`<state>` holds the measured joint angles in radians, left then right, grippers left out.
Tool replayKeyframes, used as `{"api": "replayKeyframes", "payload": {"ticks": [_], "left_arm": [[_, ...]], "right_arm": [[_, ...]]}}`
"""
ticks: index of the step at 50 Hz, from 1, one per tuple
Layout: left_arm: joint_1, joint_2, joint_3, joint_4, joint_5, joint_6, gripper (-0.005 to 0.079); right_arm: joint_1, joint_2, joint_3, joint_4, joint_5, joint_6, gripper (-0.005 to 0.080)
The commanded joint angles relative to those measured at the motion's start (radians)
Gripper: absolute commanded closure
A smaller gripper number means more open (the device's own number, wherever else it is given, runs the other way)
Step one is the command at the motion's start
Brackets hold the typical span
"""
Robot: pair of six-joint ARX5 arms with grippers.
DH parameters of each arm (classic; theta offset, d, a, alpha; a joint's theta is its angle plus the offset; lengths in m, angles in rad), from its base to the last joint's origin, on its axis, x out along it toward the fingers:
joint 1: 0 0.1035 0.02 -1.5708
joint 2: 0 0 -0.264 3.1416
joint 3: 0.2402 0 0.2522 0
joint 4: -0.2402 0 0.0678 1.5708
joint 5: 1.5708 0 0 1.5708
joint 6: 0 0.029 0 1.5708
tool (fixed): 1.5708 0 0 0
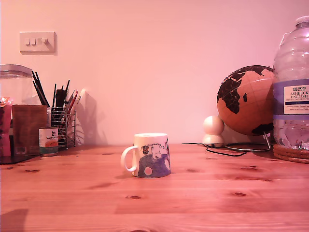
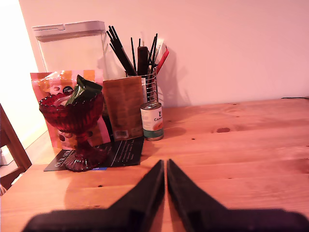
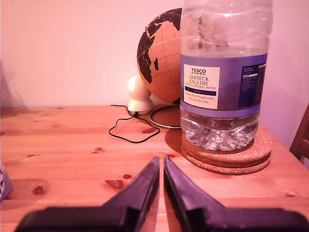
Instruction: Lift the coffee cup and remove the coffee capsule that is hidden under it
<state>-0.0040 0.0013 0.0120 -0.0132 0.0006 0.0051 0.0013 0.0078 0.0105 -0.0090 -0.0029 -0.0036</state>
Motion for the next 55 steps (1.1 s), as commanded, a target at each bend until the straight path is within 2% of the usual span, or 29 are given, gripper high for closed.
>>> {"api": "replayKeyframes", "payload": {"ticks": [1,19,24,36,44,49,55], "left_arm": [[0.034,-0.014,0.024,-0.155,0.204,0.070,0.0761],[0.034,-0.014,0.024,-0.178,0.211,0.047,0.0762],[0.034,-0.014,0.024,-0.167,0.252,0.042,0.0762],[0.034,-0.014,0.024,-0.021,0.353,-0.098,0.0762],[0.034,-0.014,0.024,0.100,0.413,-0.250,0.0762],[0.034,-0.014,0.024,0.155,0.451,-0.394,0.0762],[0.029,-0.013,0.034,0.187,0.559,-0.472,0.0762]], "right_arm": [[-0.080,-0.005,0.011,-0.026,-0.096,0.006,0.0765],[-0.080,-0.005,0.011,-0.024,-0.103,0.008,0.0765],[-0.080,-0.005,0.011,-0.002,-0.129,0.070,0.0765],[-0.080,-0.005,0.025,0.114,-0.266,0.241,0.0765],[-0.080,-0.005,0.067,0.198,-0.369,0.343,0.0739],[-0.080,-0.005,0.114,0.206,-0.447,0.415,0.0728],[-0.080,-0.004,0.181,0.191,-0.547,0.454,0.0716]]}}
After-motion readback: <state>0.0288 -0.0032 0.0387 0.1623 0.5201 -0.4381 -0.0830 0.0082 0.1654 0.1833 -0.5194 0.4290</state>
